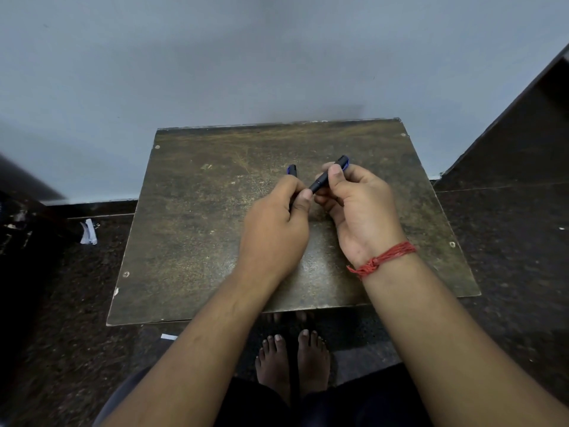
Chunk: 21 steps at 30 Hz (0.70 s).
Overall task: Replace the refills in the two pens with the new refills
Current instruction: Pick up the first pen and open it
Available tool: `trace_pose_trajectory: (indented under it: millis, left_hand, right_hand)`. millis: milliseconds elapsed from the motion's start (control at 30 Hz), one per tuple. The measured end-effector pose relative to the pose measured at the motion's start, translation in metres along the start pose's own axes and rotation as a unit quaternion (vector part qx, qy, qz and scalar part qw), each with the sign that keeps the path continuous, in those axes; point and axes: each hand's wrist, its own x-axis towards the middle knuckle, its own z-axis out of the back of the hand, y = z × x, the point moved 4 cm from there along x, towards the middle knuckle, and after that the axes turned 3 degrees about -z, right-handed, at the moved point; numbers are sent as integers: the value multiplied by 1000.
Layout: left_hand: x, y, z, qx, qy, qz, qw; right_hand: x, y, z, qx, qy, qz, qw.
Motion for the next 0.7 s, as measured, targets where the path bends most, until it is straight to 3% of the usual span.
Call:
trace_pose_trajectory:
  millis: [300, 433, 500, 567, 700]
  left_hand:
    - [1, -8, -3, -2, 9, 8, 1000]
    - [-5, -7, -1, -2, 8, 10, 1000]
    - [-5, -7, 3, -23, -22, 20, 999]
    - [-2, -7, 7, -43, -65, 33, 996]
    - [-4, -4, 12, -59, -108, 38, 992]
  right_hand:
    - [6, -5, -6, 137, -12, -64, 988]
    - [32, 26, 33, 197, -125, 27, 972]
    - [34, 39, 59, 88, -176, 102, 975]
    - [32, 35, 66, -73, -169, 127, 975]
    - [30, 33, 51, -375, -117, 145, 908]
